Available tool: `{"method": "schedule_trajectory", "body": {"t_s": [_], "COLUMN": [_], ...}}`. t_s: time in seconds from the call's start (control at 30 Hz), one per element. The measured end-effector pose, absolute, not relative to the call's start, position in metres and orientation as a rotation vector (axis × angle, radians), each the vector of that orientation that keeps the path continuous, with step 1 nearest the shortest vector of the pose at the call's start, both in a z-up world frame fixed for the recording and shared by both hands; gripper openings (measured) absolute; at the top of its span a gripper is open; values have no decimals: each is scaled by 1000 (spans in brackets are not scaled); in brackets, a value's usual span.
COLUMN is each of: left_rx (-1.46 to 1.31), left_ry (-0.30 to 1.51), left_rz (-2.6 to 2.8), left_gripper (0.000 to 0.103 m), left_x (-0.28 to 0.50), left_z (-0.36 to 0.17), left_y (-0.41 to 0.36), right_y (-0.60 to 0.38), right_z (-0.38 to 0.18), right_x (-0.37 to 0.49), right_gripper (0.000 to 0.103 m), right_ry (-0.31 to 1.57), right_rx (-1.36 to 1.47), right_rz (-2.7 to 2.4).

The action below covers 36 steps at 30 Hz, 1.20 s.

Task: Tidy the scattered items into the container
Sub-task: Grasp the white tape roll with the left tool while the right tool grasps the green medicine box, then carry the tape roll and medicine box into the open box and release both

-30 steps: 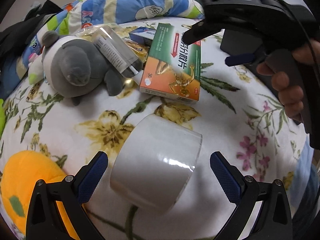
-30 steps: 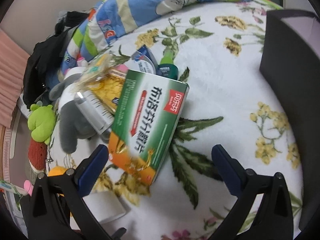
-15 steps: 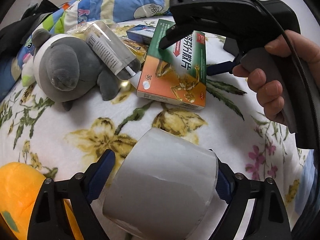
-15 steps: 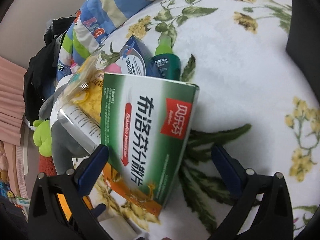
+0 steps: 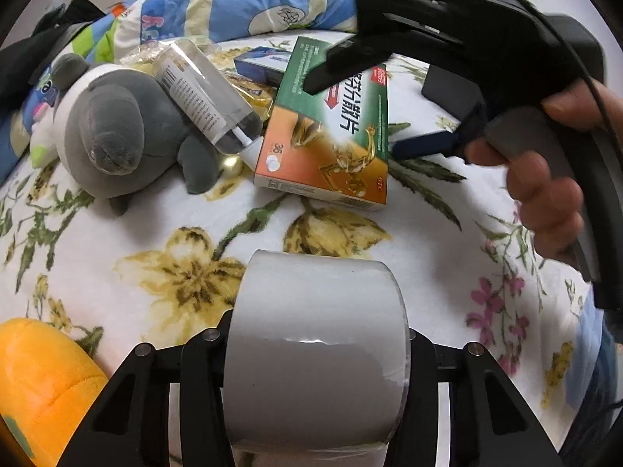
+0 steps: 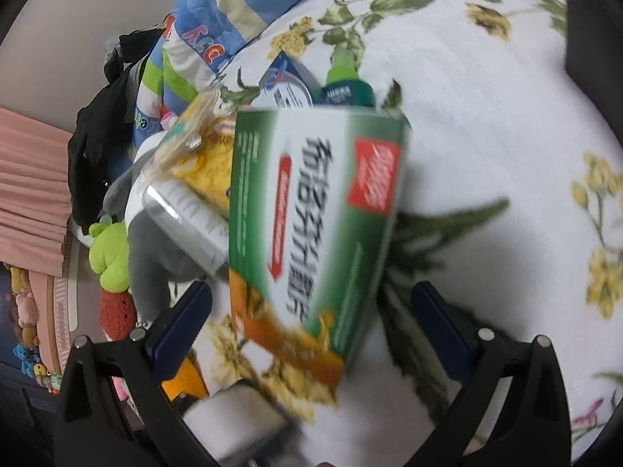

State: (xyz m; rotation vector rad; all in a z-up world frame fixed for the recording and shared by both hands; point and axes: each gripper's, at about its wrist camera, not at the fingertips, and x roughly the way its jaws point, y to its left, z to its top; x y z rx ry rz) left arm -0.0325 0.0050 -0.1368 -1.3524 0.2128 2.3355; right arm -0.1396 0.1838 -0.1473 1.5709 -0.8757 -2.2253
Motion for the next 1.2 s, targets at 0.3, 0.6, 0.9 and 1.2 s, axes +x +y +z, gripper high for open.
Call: {"method": "schedule_trajectory", "body": {"t_s": [0.3,0.6,0.9,1.2], "left_rx": [-1320,-1276,-1261,-1265], "left_ry": [209,176,193,179], "left_rz": [2338,2350,2350,2361], "left_gripper": [47,46,46,46], "left_x": [-32,-27,-26,-26], "left_z": [-125,-107,-101,-100], "left_y": [-2,-5,3,3], "right_y": [189,188,165,175], "right_z": [-147,-163,-146,-127], "right_x": [-134,-152,-157,-149], "right_gripper": [102,103,59,28], "right_ry": [-876,-998,-763,-763], "right_rx": [1570,1535,1536,1417], "right_rz": [-2212,-2161,-2213,-2232]}}
